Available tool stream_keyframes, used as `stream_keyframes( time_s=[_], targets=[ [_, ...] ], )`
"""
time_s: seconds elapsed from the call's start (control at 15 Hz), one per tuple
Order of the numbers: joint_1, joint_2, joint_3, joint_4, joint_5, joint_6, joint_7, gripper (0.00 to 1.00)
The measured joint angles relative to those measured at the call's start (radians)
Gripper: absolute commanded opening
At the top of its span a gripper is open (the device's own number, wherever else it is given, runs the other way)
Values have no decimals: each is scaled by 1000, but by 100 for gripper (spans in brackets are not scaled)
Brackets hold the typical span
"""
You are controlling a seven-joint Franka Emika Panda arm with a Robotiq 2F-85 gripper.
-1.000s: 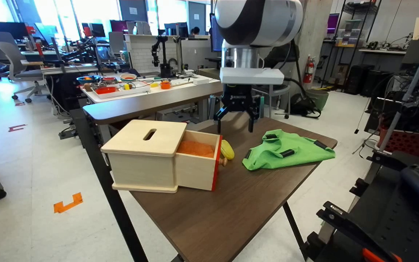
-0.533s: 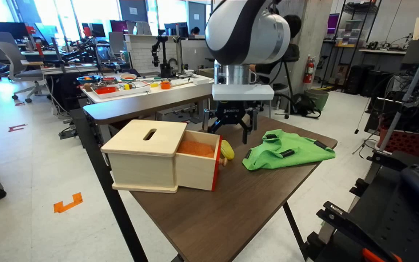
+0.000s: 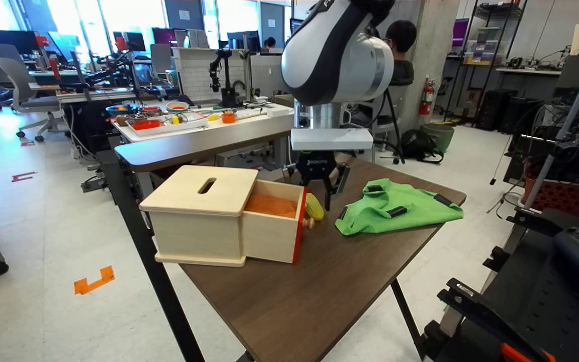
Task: Move the yellow object to the right
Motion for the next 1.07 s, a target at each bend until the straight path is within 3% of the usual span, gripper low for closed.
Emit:
stream_keyframes(
  time_s=[0.2, 0.73, 1.07],
  targets=[
    [-3, 1, -3, 10, 5, 0, 0, 8],
    [-20, -87, -48, 19, 36, 1, 5, 3],
    [-87, -132, -102, 20, 38, 1, 13, 5]
  ],
)
